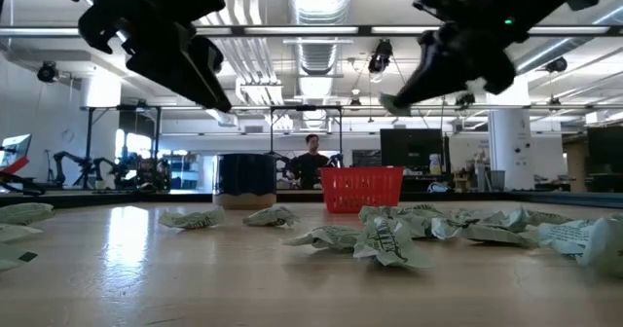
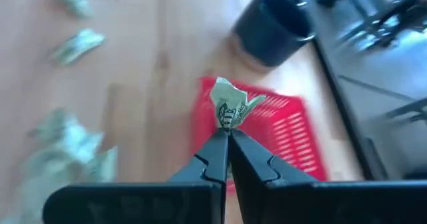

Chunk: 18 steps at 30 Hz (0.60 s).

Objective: Pick and place items into bin
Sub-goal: Put the green stevia packet into the red bin

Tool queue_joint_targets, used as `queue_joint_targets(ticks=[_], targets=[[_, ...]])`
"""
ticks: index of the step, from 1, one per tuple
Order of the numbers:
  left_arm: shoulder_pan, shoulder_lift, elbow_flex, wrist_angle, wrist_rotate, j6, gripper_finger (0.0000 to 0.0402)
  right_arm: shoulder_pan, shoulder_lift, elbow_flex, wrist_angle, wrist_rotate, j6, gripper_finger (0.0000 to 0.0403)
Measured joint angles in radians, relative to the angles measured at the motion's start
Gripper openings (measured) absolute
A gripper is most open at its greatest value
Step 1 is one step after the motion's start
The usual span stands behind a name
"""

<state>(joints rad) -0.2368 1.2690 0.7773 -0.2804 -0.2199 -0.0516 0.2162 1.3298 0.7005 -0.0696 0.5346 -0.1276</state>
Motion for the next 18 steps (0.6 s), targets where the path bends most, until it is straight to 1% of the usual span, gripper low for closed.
queue_joint_targets(ticks=[2,5,9,16,18], targets=[[-0.009,0.002,0.000,0.005,-0.001,-0.017,0.0171,-0.043,0.015,-0.001,0.061,-0.010,-0.025,0.0009],[-0.026,0.004,0.000,0.002,0.000,-0.031,0.0171,-0.107,0.040,-0.001,0.100,-0.016,-0.033,0.0008],[-0.046,0.004,-0.004,0.003,0.000,-0.056,0.0171,-0.184,0.061,-0.001,0.110,-0.020,-0.031,0.0009],[-0.061,0.004,-0.025,0.008,-0.001,-0.095,0.0171,-0.272,0.094,-0.002,0.149,-0.148,-0.030,0.0009],[-0.061,0.004,-0.035,0.018,-0.001,-0.100,0.0171,-0.287,0.103,-0.002,0.160,-0.167,-0.030,0.0009]])
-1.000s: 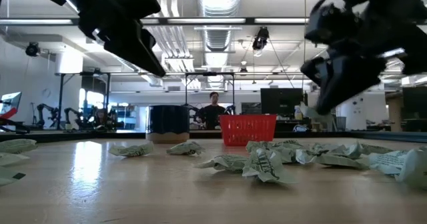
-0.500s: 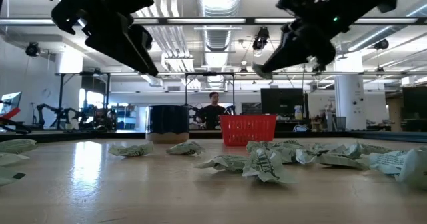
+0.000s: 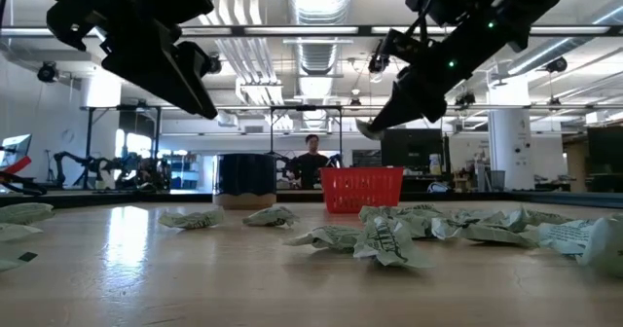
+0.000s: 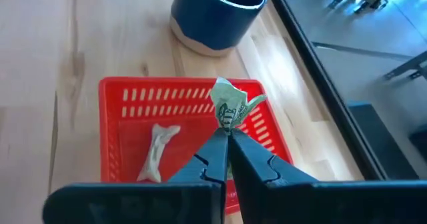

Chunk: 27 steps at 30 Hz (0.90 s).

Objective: Pick and place items into bin
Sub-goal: Put the green stevia packet into the red bin

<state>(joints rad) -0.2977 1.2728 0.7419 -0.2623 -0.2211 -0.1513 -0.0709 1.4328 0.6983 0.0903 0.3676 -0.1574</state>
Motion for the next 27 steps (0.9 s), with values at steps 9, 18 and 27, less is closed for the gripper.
queue_joint_targets(ticks=[9,18,27], targets=[[0.001,0.000,-0.016,0.020,0.000,0.000,0.0171,-0.028,0.012,0.003,0.003,-0.010,-0.006,0.0078],[0.001,0.025,-0.043,0.023,0.028,-0.001,0.0171,-0.005,-0.003,0.003,-0.008,-0.138,-0.018,0.0139],[0.000,0.204,-0.022,0.127,0.064,-0.001,0.0171,0.051,-0.012,0.003,-0.066,-0.205,-0.030,0.0137]])
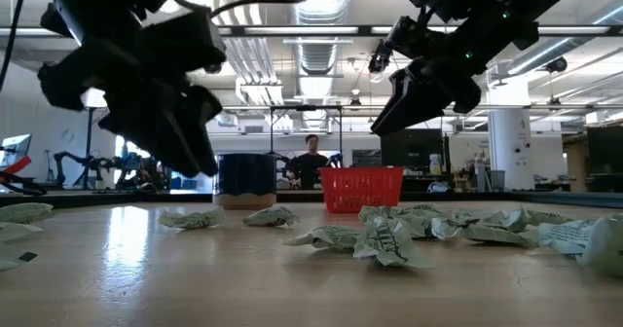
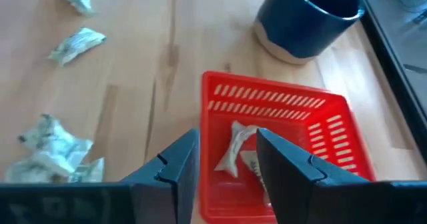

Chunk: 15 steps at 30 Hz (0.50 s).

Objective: Pick and place items into bin
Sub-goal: Put the green stevia packet into the red bin

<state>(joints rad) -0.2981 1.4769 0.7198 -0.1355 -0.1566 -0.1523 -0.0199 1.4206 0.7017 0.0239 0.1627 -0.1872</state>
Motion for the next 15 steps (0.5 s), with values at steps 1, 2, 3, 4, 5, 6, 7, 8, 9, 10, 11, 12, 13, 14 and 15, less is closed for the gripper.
queue_joint_targets(ticks=[1,2,3,4,5,6,7,8,9,10,11,12,13,14,15], targets=[[0.000,0.016,0.003,-0.003,0.008,-0.003,0.0171,0.007,-0.001,0.000,-0.009,0.000,0.002,0.0135],[0.000,0.032,0.007,-0.004,0.017,-0.008,0.0171,0.013,-0.005,0.000,-0.026,0.000,0.006,0.0133],[0.000,0.046,0.010,-0.003,0.021,-0.017,0.0171,0.018,-0.006,0.000,-0.038,0.001,0.008,0.0131],[0.000,0.057,0.012,-0.004,0.025,-0.024,0.0171,0.025,-0.007,0.000,-0.042,0.001,0.013,0.0130],[0.000,0.067,0.016,-0.004,0.025,-0.026,0.0171,0.031,-0.008,0.001,-0.052,0.001,0.018,0.0128],[0.000,0.076,0.020,-0.002,0.029,-0.031,0.0171,0.036,-0.010,0.001,-0.068,0.001,0.025,0.0127],[0.000,0.087,0.022,0.004,0.037,-0.037,0.0171,0.042,-0.012,0.001,-0.080,0.000,0.028,0.0125],[0.000,0.095,0.024,0.004,0.044,-0.047,0.0171,0.046,-0.012,0.001,-0.083,0.000,0.034,0.0124],[0.000,0.104,0.024,0.000,0.049,-0.050,0.0171,0.050,-0.013,0.002,-0.086,0.000,0.038,0.0123],[0.000,0.111,0.026,-0.001,0.054,-0.052,0.0171,0.055,-0.016,0.002,-0.097,0.001,0.043,0.0122],[0.000,0.118,0.027,0.006,0.060,-0.051,0.0171,0.060,-0.018,0.001,-0.104,0.001,0.048,0.0120],[0.000,0.122,0.027,0.010,0.068,-0.052,0.0171,0.064,-0.018,0.002,-0.104,0.001,0.053,0.0119],[0.000,0.126,0.027,0.013,0.072,-0.052,0.0171,0.070,-0.019,0.001,-0.106,0.001,0.055,0.0118],[0.000,0.131,0.027,0.016,0.072,-0.052,0.0171,0.074,-0.021,0.001,-0.113,0.001,0.057,0.0117],[0.000,0.136,0.027,0.016,0.073,-0.052,0.0171,0.077,-0.021,0.002,-0.120,0.000,0.057,0.0116]])
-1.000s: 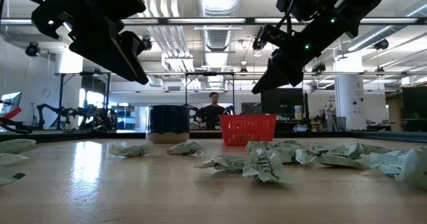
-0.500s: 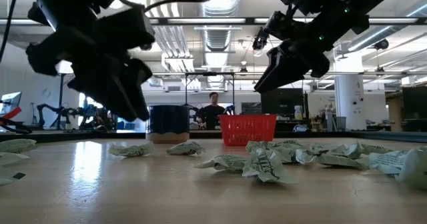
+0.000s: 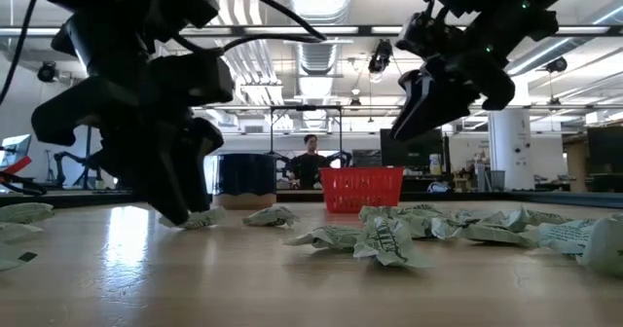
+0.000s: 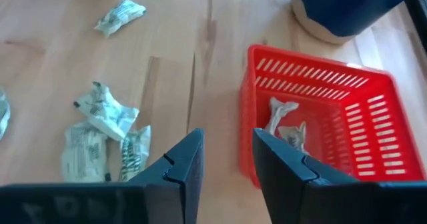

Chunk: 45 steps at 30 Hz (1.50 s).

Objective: Pick and place items into bin
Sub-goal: Put the green stevia packet into the red bin

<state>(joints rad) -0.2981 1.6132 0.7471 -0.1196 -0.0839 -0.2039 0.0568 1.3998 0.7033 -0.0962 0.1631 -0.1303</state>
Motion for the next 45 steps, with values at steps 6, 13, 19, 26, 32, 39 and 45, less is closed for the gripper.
queue_joint_targets(ticks=[6,13,19,26,32,39,45], targets=[[0.002,0.009,0.000,0.002,-0.008,0.004,0.0139,0.017,0.000,0.000,-0.010,0.001,0.007,0.0106],[0.002,0.009,0.000,0.001,-0.028,0.034,0.0019,0.018,0.000,0.000,-0.036,0.001,0.041,0.0093],[0.005,-0.014,0.020,-0.003,-0.135,0.101,0.0016,0.021,0.000,0.000,-0.065,-0.001,0.056,0.0083],[0.040,-0.068,0.111,0.016,-0.351,0.334,0.0006,0.036,0.000,0.000,-0.094,-0.007,0.105,0.0077],[0.144,-0.076,0.158,0.183,-0.393,0.574,0.0006,0.067,0.000,0.000,-0.104,-0.010,0.139,0.0082],[0.323,-0.073,0.170,0.323,-0.199,0.662,0.0005,0.117,0.000,0.000,-0.111,-0.015,0.183,0.0074],[0.427,-0.030,0.199,0.328,-0.100,0.655,0.0005,0.156,0.000,0.000,-0.110,-0.015,0.184,0.0074]])
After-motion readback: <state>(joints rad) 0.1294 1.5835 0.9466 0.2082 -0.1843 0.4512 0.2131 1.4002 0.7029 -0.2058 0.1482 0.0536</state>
